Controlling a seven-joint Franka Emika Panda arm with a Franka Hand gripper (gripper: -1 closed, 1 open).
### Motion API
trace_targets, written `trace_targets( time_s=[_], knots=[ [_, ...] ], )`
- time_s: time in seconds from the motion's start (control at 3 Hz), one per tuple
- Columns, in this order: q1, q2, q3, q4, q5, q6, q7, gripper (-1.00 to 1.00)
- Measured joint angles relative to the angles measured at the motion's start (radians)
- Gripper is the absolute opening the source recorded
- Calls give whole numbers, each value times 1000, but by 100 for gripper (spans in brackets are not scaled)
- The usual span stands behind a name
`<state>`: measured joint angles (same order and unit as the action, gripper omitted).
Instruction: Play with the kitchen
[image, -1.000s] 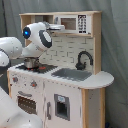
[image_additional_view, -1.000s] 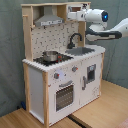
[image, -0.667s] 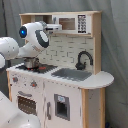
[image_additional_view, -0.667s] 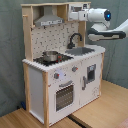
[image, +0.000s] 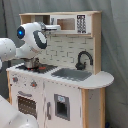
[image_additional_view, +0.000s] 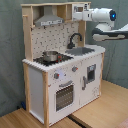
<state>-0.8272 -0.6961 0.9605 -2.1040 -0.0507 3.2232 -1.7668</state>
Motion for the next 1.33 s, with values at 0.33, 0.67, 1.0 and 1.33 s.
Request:
trace_targets(
  time_s=[0.33, 0.67, 1.0, 1.33],
  knots=[
    [76, -2, -58, -40, 0, 3, -17, -100],
    [148, -3, -114, -81, 0, 21, -33, -100],
    [202, -10, -155, -108, 0, 35, -49, -100],
    [205, -14, -155, -108, 0, 36, -48, 100]
  ],
)
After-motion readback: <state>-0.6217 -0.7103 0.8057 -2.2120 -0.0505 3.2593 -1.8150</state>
